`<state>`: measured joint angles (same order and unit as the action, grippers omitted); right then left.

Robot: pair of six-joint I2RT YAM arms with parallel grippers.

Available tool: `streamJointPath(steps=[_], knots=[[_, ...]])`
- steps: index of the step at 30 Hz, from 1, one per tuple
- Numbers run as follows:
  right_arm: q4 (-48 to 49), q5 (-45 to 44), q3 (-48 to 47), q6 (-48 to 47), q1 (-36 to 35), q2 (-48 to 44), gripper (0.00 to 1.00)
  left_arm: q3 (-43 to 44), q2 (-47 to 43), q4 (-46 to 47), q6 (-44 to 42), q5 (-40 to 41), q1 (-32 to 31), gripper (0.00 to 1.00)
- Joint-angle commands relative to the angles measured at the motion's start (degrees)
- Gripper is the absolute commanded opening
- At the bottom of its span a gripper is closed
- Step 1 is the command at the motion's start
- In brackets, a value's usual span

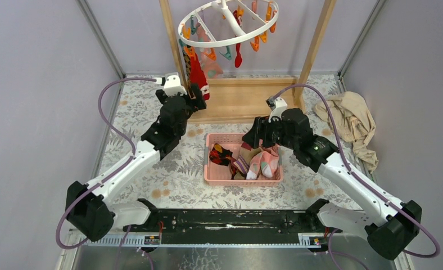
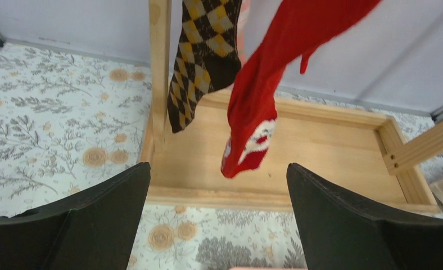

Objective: Remove the socks clipped to the hanger
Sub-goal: Remove the sock from the hanger.

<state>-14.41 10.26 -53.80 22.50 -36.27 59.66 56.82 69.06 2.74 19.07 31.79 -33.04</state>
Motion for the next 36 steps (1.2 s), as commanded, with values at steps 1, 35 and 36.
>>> streamJointPath(steps=[1,35,36], knots=[[1.5,2.4,0.7,1.1,-0.3,0.3,0.69,0.3,2.6,14.4,-5.7,1.6,1.1,0.99],[20.1,1.1,-2.8,-0.5,-0.3,10.6,0.66,5.9,10.2,22.3,-5.7,-13.6,4.6,0.18],[21.7,0.9,-3.5,-1.3,-0.3,11.5,0.67,6.3,9.9,21.2,-5.4,-14.3,4.6,0.18]])
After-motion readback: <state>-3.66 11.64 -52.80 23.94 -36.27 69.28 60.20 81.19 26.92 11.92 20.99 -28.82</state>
